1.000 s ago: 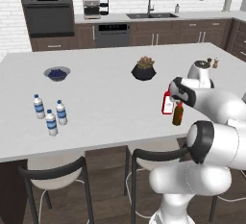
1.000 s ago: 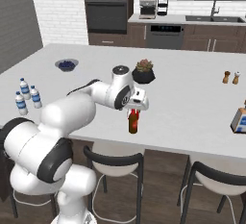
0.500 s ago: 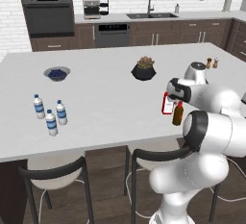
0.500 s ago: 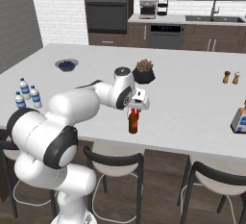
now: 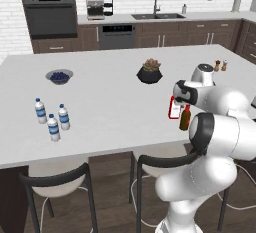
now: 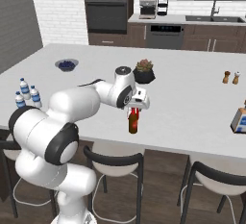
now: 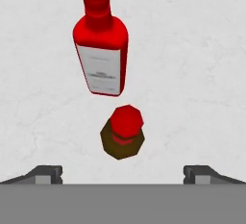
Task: Move the plastic bottles in the middle to the plastics group, and the glass bottles in the middle to the glass group.
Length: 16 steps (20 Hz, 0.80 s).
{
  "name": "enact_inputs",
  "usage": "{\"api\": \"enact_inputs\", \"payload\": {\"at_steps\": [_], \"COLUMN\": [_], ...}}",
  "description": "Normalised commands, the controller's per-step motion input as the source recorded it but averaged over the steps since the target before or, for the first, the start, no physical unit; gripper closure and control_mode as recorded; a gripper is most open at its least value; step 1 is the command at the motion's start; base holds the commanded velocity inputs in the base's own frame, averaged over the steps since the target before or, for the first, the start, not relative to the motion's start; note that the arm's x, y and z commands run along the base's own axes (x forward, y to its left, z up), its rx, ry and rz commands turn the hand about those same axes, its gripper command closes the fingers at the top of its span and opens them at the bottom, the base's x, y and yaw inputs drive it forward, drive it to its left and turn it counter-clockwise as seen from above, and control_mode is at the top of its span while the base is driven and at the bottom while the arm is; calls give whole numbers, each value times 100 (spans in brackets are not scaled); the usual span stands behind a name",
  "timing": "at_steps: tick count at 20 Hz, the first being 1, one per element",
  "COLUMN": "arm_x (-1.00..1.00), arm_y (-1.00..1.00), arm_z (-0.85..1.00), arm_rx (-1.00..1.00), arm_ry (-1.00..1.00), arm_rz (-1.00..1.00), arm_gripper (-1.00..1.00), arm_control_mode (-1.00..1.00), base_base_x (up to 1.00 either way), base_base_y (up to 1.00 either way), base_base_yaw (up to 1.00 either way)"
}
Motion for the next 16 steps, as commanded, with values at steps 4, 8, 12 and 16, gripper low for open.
{"api": "enact_inputs", "payload": {"at_steps": [4, 8, 12, 16], "arm_x": [0, 0, 8, 19], "arm_y": [0, 0, 0, 0], "arm_z": [-17, -22, -26, -22], "arm_rx": [1, 0, 0, 0], "arm_ry": [-1, -2, -2, -2], "arm_rz": [0, 0, 0, 0], "arm_gripper": [-100, -100, -100, -100], "arm_control_mode": [-100, -100, -100, -100], "base_base_x": [0, 0, 0, 0], "base_base_y": [0, 0, 0, 0], "base_base_yaw": [0, 0, 0, 0]}}
